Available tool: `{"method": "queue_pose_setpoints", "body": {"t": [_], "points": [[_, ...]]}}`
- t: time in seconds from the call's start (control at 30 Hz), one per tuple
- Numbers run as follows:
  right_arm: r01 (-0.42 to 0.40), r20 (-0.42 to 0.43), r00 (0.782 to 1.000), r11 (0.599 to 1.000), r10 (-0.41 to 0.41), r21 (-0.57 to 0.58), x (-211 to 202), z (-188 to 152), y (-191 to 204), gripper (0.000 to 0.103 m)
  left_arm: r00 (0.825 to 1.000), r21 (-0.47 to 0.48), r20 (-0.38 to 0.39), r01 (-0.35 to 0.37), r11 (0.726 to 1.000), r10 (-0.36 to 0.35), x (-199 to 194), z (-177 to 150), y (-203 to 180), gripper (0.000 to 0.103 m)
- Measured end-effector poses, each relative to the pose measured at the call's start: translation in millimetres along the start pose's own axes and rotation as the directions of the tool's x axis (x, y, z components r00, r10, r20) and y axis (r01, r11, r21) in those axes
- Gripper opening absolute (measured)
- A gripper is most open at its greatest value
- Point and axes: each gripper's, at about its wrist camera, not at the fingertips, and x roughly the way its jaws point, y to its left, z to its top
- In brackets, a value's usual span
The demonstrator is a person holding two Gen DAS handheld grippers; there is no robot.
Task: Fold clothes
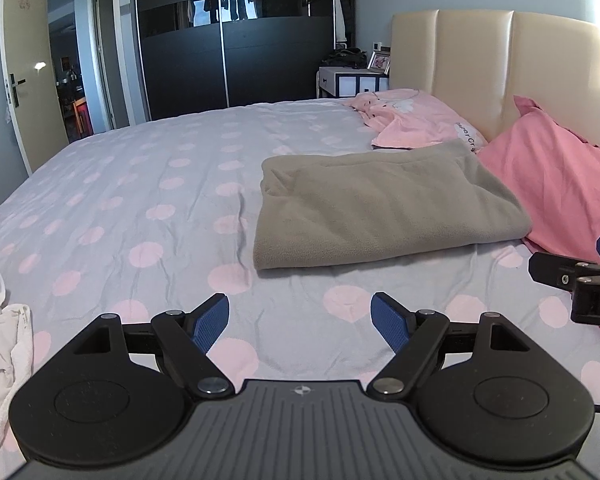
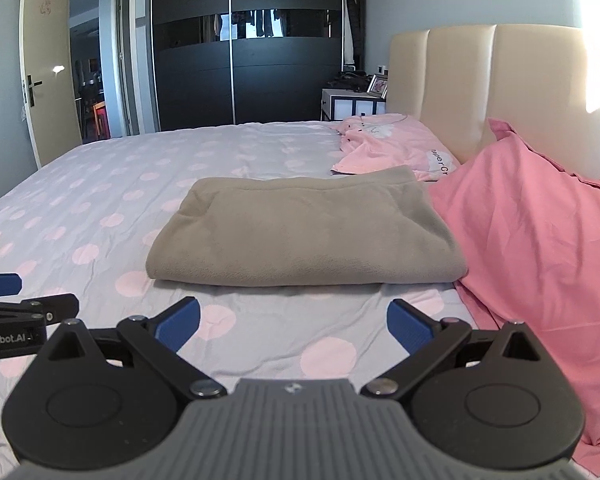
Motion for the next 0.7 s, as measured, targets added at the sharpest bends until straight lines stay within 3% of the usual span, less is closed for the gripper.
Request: {"method": "queue_pose_setpoints", "body": {"t": [0.7], "points": [[0.006,-0.038,0.999,1.0,-0.007,-0.027,9.9,-2.0,4.8,0.101,1.0,0.019,-0.027,0.009,1.0,-0.009,7.8,-4.6,-1.0,0.078]]}}
